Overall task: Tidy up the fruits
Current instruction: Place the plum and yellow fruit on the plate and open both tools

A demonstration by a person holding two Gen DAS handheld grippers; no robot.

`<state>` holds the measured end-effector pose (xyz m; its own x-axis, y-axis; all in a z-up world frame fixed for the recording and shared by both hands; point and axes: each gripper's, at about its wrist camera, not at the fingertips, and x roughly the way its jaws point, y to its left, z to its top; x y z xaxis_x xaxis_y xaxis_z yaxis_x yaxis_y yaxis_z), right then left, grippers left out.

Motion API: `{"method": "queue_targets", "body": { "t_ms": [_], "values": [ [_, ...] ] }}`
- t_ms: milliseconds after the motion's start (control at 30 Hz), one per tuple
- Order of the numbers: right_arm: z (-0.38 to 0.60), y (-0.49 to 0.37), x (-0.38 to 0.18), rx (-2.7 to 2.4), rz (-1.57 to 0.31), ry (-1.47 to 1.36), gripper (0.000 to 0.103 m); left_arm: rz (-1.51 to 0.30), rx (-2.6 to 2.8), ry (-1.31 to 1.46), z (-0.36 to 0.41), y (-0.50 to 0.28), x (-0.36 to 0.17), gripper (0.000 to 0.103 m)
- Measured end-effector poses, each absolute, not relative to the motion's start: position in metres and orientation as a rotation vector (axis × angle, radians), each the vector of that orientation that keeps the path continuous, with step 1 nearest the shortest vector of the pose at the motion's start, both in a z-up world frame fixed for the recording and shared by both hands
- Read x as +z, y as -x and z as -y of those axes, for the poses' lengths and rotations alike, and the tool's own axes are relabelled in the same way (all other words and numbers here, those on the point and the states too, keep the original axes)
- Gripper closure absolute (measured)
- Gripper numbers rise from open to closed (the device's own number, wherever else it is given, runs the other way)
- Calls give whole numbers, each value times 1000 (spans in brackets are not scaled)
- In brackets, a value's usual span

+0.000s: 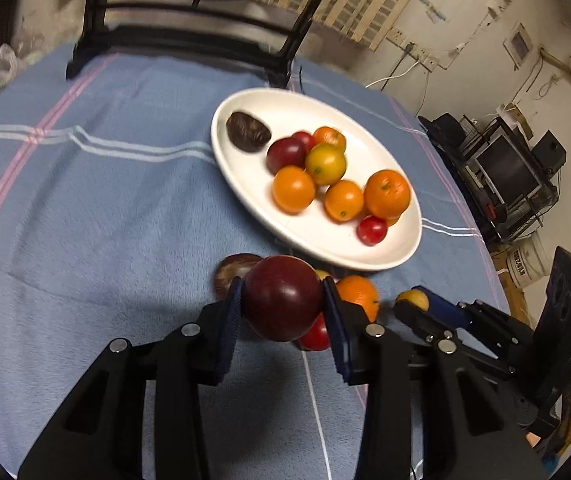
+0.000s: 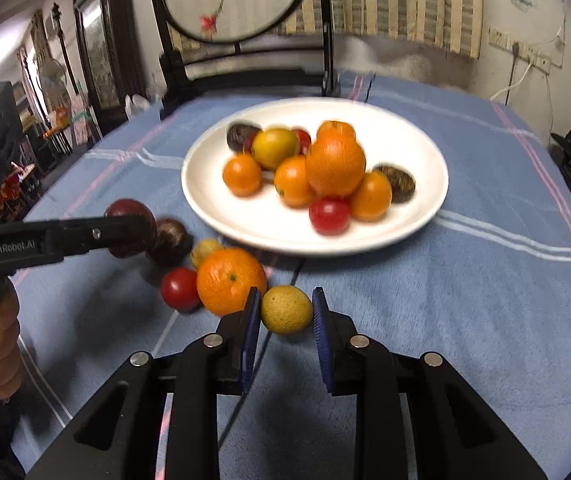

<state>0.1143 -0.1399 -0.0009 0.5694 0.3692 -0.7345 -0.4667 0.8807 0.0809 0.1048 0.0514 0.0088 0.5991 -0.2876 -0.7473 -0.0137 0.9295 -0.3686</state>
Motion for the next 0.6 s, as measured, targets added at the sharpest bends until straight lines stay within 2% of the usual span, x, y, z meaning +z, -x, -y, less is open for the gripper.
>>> {"method": "queue_targets", "body": {
  "t_ms": [300,600],
  "values": [
    [129,-136,47,522,-691,94,77,-868,-142,269,-42,-141,45,65],
    [99,-174,18,540,-773,65,77,-898,-69,328,-54,-199,33,65]
  ]
}}
